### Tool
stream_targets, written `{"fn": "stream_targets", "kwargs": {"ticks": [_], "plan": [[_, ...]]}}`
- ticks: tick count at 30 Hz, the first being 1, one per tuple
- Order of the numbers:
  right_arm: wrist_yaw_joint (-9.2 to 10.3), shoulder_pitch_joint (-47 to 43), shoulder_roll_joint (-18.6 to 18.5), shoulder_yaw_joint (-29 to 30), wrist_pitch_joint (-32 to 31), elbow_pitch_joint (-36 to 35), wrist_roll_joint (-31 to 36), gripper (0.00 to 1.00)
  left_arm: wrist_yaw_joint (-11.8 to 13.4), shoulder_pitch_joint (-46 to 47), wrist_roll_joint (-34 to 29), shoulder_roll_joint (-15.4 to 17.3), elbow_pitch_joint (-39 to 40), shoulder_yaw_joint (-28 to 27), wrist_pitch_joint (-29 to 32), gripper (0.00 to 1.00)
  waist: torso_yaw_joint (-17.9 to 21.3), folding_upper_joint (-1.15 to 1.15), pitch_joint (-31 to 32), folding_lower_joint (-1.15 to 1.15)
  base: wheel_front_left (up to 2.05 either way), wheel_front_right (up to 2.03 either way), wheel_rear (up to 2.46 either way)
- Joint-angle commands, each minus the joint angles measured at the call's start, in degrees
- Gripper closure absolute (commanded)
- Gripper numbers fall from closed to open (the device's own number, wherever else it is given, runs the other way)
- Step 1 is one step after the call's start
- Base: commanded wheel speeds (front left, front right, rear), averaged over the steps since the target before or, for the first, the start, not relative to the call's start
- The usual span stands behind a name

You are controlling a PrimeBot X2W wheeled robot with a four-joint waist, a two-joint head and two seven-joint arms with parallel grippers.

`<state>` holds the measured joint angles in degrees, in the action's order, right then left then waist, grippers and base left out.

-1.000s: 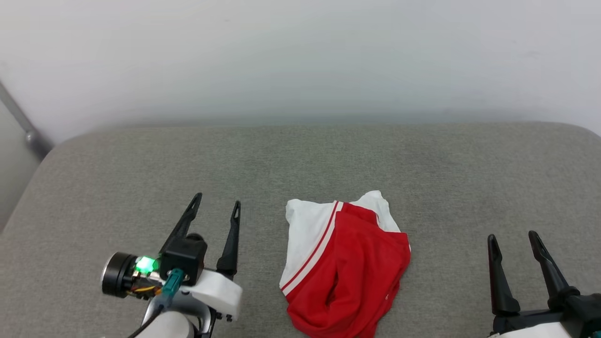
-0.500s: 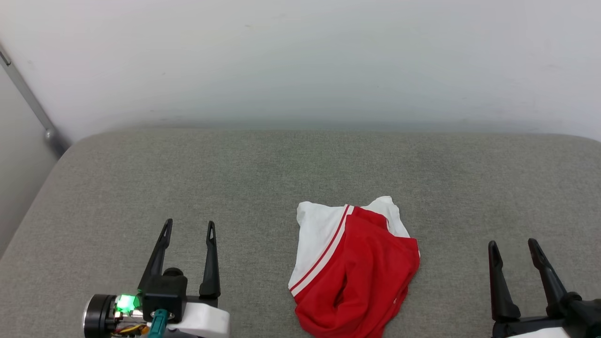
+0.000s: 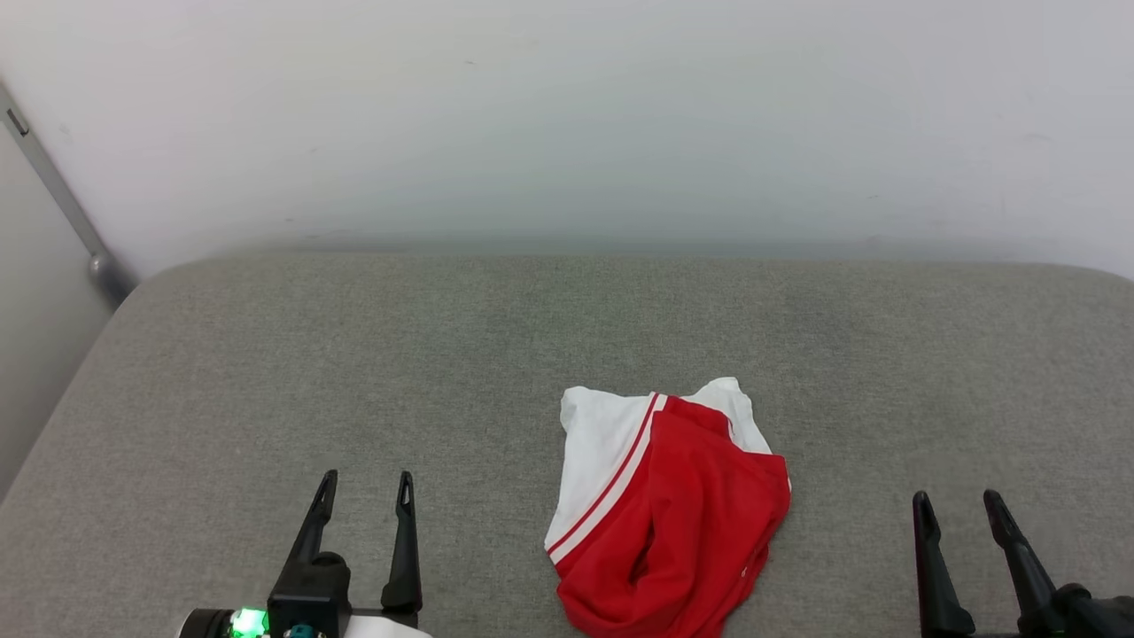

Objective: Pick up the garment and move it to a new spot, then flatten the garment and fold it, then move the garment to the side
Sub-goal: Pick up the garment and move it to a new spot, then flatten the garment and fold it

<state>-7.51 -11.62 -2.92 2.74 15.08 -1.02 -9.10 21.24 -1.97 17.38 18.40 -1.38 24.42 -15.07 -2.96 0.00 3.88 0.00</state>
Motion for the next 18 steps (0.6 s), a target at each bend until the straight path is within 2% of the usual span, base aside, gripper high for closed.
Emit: {"fn": "stream_targets", "kwargs": {"ticks": [1,9,18], "plan": [[0.04,-0.8,0.1,-0.2,0.1,0.3,-0.5,0.0,-0.6,-0.6,-0.5,-0.5,-0.2,-0.7,-0.1,0.0,0.0,0.0,0.1,0.0,0.0,0.0,0.0],[0.04,-2.1,0.1,-1.0,0.1,0.6,-1.4,0.0,-5.3,-2.7,-3.4,-4.5,-1.8,-5.2,-0.1,0.0,-0.3,0.0,0.6,0.0,0.0,0.0,0.0],[0.04,-2.2,0.1,-1.6,0.1,0.8,-1.5,0.0,-9.0,-3.9,-6.6,-7.7,-3.0,-9.3,-0.1,0.0,-0.3,0.0,1.1,0.0,0.0,0.0,0.0]]}}
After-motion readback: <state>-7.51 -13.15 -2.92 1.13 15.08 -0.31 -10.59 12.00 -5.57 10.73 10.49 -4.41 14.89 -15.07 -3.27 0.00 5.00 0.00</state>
